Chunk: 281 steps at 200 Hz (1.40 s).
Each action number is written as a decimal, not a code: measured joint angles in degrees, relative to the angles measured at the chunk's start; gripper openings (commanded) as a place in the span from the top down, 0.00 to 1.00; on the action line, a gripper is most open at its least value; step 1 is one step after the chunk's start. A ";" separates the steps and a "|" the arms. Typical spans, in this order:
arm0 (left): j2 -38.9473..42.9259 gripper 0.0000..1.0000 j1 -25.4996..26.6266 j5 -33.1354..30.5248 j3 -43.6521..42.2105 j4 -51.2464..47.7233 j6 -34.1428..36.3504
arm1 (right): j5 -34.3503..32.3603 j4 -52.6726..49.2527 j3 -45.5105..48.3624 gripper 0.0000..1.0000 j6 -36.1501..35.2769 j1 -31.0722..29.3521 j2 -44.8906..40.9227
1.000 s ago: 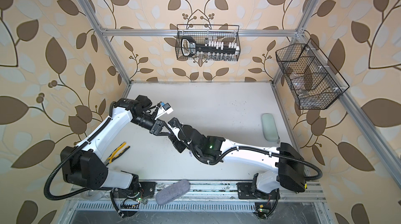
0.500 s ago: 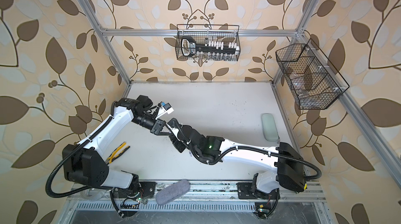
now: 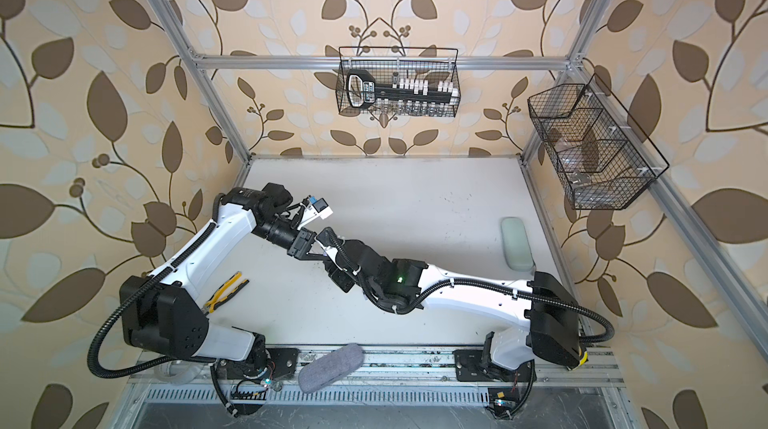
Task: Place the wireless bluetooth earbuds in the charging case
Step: 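Close the left gripper on the case held by the right gripper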
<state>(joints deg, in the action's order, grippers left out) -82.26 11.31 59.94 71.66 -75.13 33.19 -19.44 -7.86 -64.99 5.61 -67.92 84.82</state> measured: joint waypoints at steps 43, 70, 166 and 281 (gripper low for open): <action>-2.64 0.71 0.02 0.81 0.48 -2.75 2.51 | -0.02 -1.49 -0.70 0.75 -1.16 -0.11 0.48; -2.89 0.72 0.00 0.72 0.50 -3.23 3.32 | 0.09 -1.79 -0.92 0.75 -1.42 -0.11 0.72; -2.89 0.85 -0.04 0.74 0.66 -4.24 3.72 | 0.42 -2.73 -1.53 0.70 -2.49 -0.11 0.79; -2.03 0.87 0.76 1.36 0.68 -2.64 2.32 | 0.37 -2.43 -0.92 0.29 -1.66 0.87 0.26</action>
<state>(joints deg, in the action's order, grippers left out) -84.29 12.08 61.30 72.34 -77.78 35.51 -19.07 -10.28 -65.91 3.95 -67.05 85.08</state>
